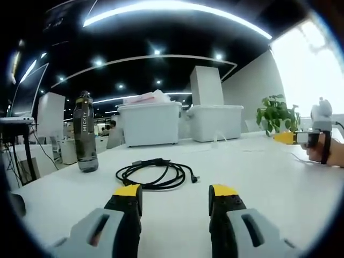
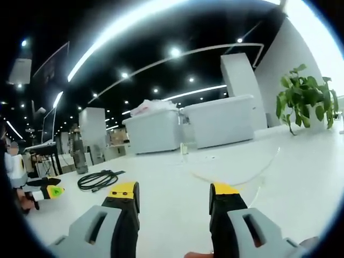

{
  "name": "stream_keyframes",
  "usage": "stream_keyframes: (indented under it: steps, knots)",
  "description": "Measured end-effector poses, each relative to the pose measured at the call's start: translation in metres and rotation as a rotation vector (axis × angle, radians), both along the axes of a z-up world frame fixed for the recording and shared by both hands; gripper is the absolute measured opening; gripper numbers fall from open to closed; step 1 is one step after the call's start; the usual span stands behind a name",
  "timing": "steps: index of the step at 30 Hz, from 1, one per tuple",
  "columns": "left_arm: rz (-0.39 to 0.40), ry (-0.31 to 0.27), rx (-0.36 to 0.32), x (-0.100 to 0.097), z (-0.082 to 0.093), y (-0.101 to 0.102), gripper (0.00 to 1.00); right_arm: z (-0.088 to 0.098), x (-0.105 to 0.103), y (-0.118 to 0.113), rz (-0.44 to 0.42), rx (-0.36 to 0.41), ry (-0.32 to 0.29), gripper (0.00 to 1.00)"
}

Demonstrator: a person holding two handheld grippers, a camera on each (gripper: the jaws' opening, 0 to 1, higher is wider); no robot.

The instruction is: Coil the Type-C to USB data cable on the desktop and secure it with Velcro straps.

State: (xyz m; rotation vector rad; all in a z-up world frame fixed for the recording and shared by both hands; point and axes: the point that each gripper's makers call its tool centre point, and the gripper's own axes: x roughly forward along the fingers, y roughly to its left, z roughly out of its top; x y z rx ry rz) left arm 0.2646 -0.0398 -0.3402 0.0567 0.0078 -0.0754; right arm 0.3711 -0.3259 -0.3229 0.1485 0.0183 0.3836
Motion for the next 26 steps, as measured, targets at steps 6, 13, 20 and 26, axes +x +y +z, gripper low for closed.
stream_keyframes:
  steps: [6, 13, 20, 26]
  knots:
    - [0.000, 0.002, 0.001, -0.003, -0.001, -0.002, 0.50, 0.000, 0.000, 0.000, 0.002, -0.004, 0.000, 0.51]
    - [-0.004, 0.007, 0.004, 0.002, -0.002, 0.001, 0.50, 0.000, -0.001, 0.000, 0.002, -0.003, 0.000, 0.51]
    - [-0.007, 0.007, 0.004, 0.009, -0.001, 0.005, 0.50, 0.000, 0.005, -0.001, 0.001, -0.001, 0.002, 0.51]
    - [-0.010, 0.008, 0.004, 0.012, -0.001, 0.006, 0.50, 0.001, 0.009, -0.001, 0.001, -0.003, 0.002, 0.51]
